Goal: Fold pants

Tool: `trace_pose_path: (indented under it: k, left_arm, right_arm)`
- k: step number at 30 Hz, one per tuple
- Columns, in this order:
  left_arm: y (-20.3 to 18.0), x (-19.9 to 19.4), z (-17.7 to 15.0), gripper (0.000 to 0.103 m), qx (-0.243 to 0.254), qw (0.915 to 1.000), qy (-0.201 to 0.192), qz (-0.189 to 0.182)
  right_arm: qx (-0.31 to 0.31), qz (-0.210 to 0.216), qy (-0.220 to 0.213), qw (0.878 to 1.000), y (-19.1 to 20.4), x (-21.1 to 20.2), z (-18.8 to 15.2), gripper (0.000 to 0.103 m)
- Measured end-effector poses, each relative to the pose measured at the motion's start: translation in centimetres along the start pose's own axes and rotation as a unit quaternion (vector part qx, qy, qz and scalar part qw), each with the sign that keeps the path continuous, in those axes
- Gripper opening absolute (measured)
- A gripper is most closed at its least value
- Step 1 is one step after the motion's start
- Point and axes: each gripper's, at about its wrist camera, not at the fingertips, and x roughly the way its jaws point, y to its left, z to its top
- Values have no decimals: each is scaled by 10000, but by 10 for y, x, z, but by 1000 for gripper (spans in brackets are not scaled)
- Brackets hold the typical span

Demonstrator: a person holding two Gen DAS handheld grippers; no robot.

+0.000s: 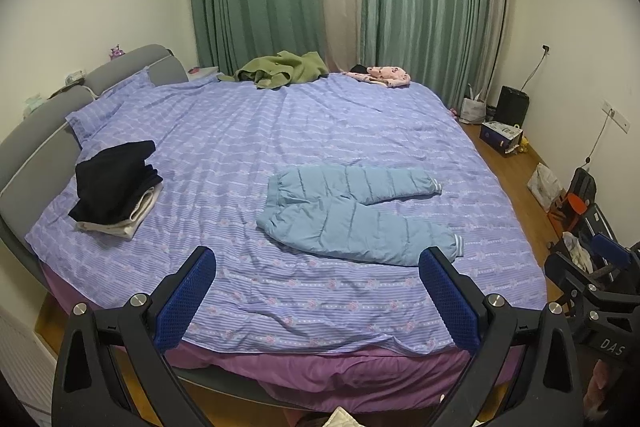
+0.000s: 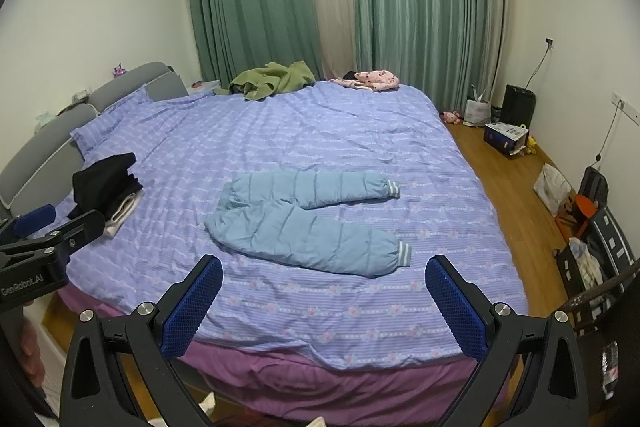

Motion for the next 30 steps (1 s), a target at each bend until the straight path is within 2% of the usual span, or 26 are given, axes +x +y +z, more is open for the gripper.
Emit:
trace_pose_path:
  k: [30]
  left_arm:
    - [1,1,-5,103,1,10000,-37,-11]
  right_arm:
    - [8,-4,-22,10000,-1,1,1,103]
